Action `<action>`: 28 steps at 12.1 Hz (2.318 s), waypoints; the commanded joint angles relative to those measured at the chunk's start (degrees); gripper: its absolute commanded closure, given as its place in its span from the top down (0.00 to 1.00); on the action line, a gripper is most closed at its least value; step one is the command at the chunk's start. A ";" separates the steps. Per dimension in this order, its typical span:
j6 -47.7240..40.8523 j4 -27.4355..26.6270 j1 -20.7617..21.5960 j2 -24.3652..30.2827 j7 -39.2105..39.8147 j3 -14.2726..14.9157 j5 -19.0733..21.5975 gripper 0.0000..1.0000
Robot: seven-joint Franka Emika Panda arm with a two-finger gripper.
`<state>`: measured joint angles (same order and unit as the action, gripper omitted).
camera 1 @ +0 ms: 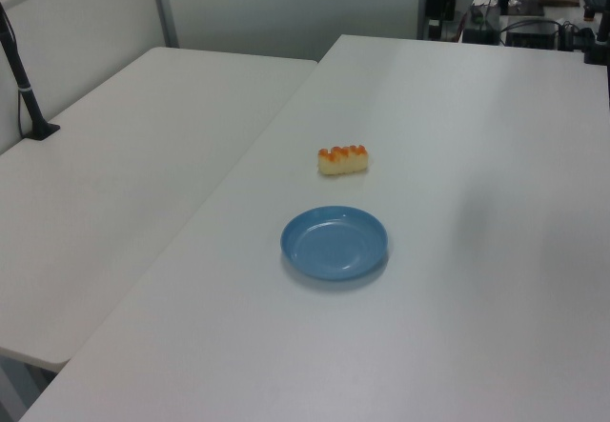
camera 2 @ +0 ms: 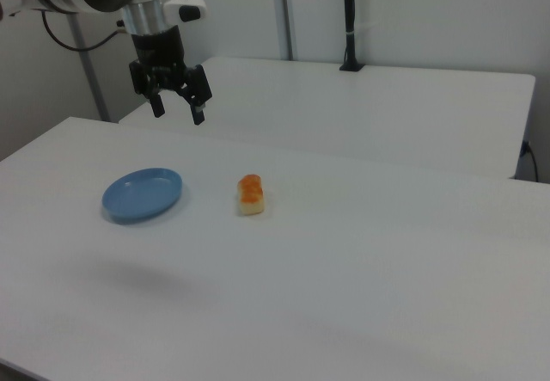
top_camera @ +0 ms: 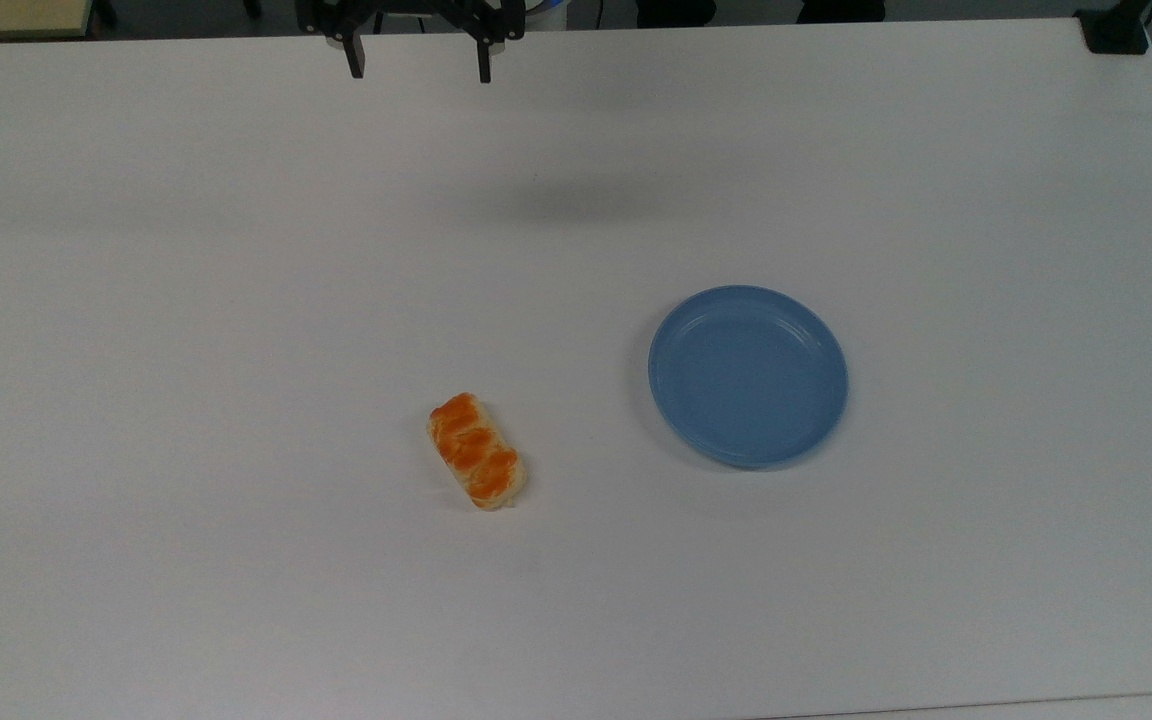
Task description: Put the bread on a plate
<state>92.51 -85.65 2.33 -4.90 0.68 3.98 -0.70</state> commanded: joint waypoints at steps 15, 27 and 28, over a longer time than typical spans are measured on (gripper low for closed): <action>12.68 1.80 -2.15 -10.46 11.34 -0.28 -5.62 1.00; 20.34 11.03 0.57 -30.16 16.54 -2.04 -10.64 1.00; 20.69 12.33 0.57 -31.30 16.37 -2.04 -10.55 1.00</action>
<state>112.09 -76.18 2.55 -33.66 17.71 1.91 -10.27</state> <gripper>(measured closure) 0.000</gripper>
